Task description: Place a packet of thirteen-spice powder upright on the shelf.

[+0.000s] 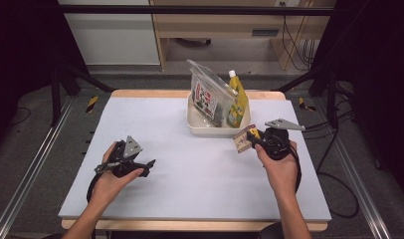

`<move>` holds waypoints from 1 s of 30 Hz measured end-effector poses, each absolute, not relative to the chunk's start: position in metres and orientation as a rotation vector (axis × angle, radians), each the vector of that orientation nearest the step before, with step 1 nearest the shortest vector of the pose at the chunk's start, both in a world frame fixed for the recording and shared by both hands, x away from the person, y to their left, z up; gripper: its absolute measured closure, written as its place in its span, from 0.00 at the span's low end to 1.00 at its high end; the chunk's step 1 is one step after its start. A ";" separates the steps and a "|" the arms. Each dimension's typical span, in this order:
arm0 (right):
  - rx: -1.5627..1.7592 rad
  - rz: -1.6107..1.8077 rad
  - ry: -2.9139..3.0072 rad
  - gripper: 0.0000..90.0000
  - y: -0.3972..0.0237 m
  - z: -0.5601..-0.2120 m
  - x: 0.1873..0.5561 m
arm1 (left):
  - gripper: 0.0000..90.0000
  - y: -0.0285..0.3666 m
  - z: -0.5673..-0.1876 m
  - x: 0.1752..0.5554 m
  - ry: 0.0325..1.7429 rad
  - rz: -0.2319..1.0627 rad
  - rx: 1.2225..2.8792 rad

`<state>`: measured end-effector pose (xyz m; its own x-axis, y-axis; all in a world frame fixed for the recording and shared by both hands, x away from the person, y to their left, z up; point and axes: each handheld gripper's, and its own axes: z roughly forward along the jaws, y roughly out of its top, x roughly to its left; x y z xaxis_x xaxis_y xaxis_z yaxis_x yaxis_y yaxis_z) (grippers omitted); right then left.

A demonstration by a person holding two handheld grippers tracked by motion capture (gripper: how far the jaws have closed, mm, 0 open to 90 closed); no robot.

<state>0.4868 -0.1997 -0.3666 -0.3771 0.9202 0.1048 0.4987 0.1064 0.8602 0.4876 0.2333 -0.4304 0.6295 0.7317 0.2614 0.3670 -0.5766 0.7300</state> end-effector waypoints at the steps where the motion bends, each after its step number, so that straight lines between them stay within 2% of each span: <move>1: 1.380 1.191 1.923 0.76 -0.200 -0.366 0.486 | 0.12 0.233 -0.431 0.488 0.860 0.734 2.205; 14: 1.395 1.059 1.897 0.76 -0.211 -0.351 0.491 | 0.11 0.251 -0.435 0.477 0.899 0.712 2.200; 30: 1.488 0.833 1.969 0.76 -0.222 -0.296 0.553 | 0.11 0.287 -0.439 0.453 0.969 0.697 2.190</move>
